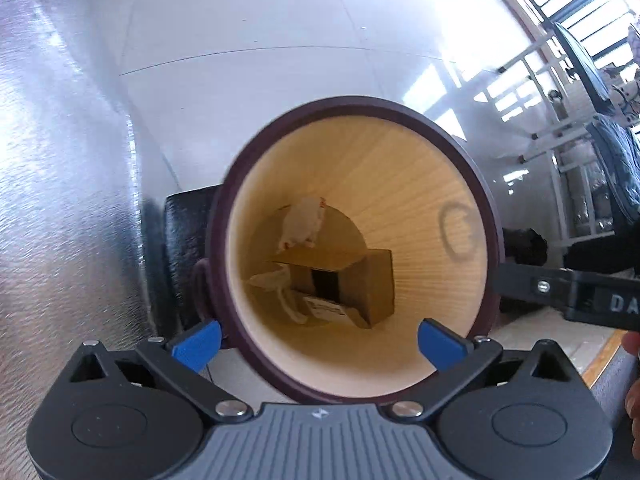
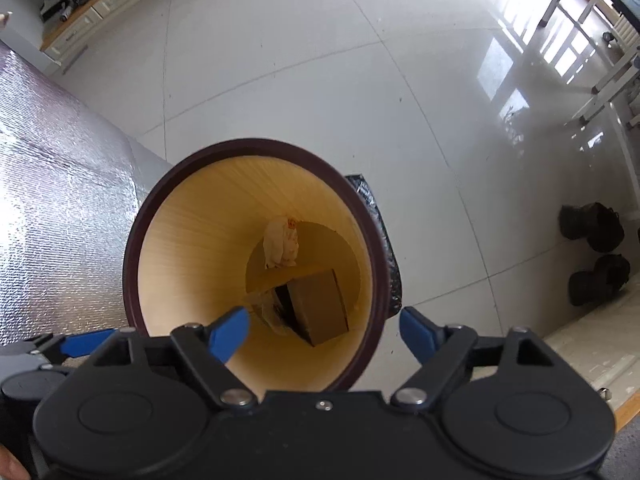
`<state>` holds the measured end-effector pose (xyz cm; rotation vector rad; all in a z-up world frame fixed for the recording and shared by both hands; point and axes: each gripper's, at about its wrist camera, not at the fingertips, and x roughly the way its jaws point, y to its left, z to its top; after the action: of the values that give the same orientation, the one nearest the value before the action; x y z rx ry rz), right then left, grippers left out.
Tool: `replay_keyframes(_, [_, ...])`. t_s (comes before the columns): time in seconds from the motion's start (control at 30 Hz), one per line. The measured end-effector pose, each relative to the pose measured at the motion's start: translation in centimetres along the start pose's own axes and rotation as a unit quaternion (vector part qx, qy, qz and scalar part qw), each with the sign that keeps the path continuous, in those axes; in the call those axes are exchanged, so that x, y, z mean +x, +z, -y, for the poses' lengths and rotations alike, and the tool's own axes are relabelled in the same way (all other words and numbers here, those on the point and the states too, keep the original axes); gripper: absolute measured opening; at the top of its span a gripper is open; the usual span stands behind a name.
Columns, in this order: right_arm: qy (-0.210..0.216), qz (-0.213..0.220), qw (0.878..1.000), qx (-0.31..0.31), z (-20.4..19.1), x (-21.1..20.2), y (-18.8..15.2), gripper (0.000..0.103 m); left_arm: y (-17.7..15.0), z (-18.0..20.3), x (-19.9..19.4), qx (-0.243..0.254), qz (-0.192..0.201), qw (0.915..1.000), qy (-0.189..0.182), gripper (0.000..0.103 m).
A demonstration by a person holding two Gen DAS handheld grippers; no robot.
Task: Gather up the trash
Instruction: 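Withdraw both open grippers from the wastebasket back toward the bed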
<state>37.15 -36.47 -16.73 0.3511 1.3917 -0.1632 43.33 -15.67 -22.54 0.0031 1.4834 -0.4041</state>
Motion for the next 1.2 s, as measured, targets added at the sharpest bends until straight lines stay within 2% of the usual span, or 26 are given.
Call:
replay_keyframes(0.17, [-0.002, 0.025, 1.0, -0.007, 0.6, -1.5, -0.9, 0.1, -1.1, -0.5, -1.4, -0.015, 0.02, 0.9997, 0.004, 0.103])
replay_keyframes(0.23, [-0.005, 0.036, 0.999, -0.014, 0.7, -2.1, -1.5, 0.103, -1.5, -0.5, -2.2, -0.019, 0.031, 0.9993, 0.009, 0.103])
replay_keyframes(0.6, [-0.008, 0.083, 0.996, -0.03, 1.2, -4.5, -5.6, 0.103, -5.6, -0.2, -5.9, -0.022, 0.093, 0.9951, 0.028, 0.103])
replay_keyframes(0.8, [-0.003, 0.118, 0.992, -0.037, 1.6, -6.1, -8.2, 0.103, -8.4, 0.3, -7.6, -0.02, 0.122, 0.9919, 0.026, 0.103])
replay_keyframes(1.2, [0.0, 0.205, 0.977, -0.05, 2.2, -11.2, -13.4, 0.103, -13.6, 1.9, -13.8, 0.008, 0.21, 0.9771, 0.031, 0.103])
